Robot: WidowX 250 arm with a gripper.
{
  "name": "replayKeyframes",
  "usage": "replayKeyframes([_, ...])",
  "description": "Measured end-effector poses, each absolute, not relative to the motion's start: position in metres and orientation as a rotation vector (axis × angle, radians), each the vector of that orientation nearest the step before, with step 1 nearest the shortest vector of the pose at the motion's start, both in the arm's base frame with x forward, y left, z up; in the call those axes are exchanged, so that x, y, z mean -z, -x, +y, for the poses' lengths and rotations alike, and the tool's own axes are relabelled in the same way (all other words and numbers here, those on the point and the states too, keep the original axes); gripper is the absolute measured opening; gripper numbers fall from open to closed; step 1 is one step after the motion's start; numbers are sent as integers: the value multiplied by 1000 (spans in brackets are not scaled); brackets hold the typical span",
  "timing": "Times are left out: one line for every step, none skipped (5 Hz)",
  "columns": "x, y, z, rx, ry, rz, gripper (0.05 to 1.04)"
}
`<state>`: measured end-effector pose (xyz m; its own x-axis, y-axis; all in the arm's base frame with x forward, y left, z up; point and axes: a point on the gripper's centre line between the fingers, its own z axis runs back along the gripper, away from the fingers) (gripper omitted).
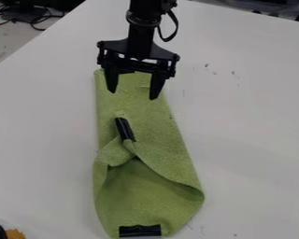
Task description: Unfold the cloth from left to right
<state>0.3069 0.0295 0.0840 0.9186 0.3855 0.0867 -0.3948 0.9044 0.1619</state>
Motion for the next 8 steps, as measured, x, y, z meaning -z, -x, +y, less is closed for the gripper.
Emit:
replayKeyframes([-75, -305, 29, -403, -180, -23, 1000])
replayKeyframes([-64, -298, 32, -420, -155, -11, 1001])
replayKeyframes([-46, -292, 40, -462, -99, -23, 1000])
replayKeyframes([-33, -291, 42, -458, -74, -19, 1000])
replayKeyframes([-29, -289, 47, -459, -68, -6, 982])
replayKeyframes([-25, -289, 47, -442, -62, 8, 889])
replayKeyframes([-22, -291, 46, -431, -58, 26, 593])
replayKeyframes([-24, -294, 46, -426, -56, 20, 306])
